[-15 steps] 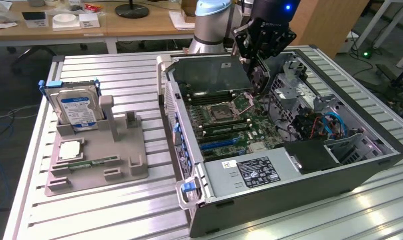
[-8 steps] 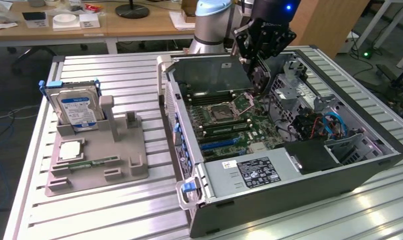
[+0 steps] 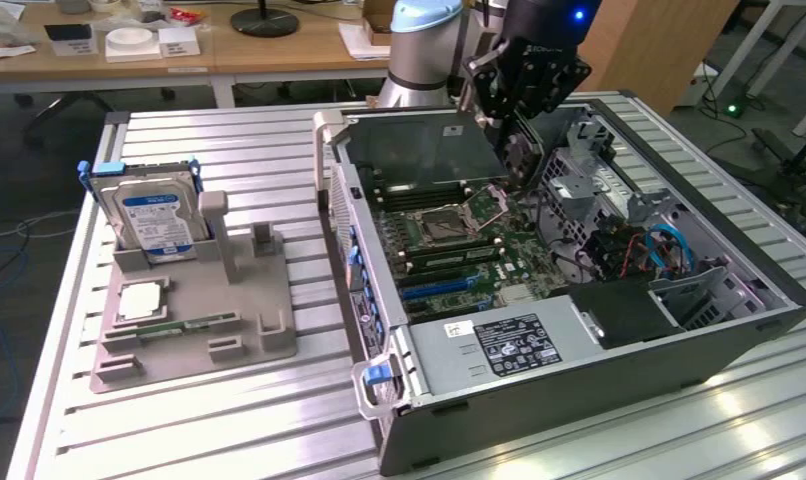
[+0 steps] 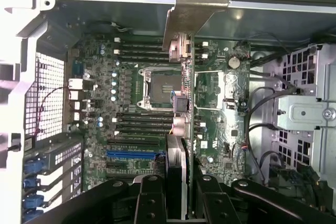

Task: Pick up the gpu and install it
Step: 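Insert the gpu into the slot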

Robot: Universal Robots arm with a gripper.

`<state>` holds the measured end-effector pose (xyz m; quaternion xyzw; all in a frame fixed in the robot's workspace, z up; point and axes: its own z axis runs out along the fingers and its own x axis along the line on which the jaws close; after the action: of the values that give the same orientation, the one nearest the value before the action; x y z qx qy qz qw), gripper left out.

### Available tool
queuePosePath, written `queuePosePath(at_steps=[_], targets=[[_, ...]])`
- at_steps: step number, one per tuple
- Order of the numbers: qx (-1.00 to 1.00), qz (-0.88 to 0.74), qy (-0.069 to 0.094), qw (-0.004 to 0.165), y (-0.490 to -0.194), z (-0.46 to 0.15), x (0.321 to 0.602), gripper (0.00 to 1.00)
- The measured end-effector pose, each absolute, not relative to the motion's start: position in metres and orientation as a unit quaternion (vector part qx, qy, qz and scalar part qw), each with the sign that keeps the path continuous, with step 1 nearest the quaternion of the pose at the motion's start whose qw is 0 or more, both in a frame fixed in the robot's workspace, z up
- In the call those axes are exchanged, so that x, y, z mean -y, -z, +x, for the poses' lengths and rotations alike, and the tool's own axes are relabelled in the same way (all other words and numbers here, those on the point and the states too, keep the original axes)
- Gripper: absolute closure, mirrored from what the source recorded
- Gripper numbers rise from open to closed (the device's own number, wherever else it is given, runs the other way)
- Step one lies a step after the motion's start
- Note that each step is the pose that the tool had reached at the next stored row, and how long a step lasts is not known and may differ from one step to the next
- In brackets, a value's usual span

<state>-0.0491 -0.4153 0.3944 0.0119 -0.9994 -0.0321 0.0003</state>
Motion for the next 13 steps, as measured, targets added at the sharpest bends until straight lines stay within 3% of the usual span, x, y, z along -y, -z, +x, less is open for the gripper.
queuePosePath(at_steps=[13], targets=[[0.997,0.064,0.032,0.002,-0.3944,-0.0491,0.4164,0.73]])
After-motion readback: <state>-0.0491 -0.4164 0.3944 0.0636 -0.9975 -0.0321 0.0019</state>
